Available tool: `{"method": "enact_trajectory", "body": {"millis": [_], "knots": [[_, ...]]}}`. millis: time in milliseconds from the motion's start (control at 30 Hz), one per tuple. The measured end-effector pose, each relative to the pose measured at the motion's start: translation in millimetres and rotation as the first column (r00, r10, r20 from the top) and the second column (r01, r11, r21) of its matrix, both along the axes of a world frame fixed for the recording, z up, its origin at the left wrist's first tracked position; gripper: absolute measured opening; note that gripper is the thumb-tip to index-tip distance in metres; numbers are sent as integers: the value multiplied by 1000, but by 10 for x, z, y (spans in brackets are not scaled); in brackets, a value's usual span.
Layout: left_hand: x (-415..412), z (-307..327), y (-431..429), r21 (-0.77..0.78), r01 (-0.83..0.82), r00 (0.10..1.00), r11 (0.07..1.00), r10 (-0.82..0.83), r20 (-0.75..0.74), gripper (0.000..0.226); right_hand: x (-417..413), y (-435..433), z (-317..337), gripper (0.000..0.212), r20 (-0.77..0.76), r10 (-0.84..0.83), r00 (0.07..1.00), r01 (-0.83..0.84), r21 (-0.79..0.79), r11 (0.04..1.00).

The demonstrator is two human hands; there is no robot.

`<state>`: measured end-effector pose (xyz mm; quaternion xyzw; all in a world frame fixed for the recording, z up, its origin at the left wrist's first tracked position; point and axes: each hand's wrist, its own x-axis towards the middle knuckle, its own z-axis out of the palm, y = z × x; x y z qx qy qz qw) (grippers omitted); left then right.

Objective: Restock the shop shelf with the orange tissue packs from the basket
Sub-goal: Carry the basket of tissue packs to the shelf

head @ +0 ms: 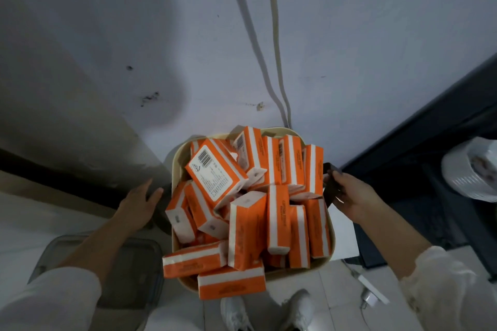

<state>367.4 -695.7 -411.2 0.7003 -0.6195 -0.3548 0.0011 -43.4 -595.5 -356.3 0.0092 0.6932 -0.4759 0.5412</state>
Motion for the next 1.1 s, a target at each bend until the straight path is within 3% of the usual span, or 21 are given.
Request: {"method": "enact_trajectory", "body": {"millis": [267,367,433,633,767,900,1100], "knots": [[-77,-136,75,107,-193,950,975,213,-228,49,99,31,50,10,-72,47,996,-49,-21,999],[-66,-144,90,271,-260,846,927,354,-399,52,124,23,44,12,-106,76,991,-78,-15,997],[-76,-107,121,377,-314,769,872,466,-437,52,140,15,32,17,-126,92,988,-94,-9,996],[-70,70,99,166,-282,899,945,321,-297,50,164,36,49,13,-146,106,984,-110,-16,994],[-100,238,110,164,-205,922,965,246,-300,38,158,50,103,14,-105,24,994,-27,-30,999],[-176,369,159,240,-283,828,929,363,-427,29,143,72,168,19,-52,-4,999,2,-29,1000],[-387,590,188,344,-317,739,884,457,-494,45,199,89,282,22,-45,36,998,-37,-37,999]]}}
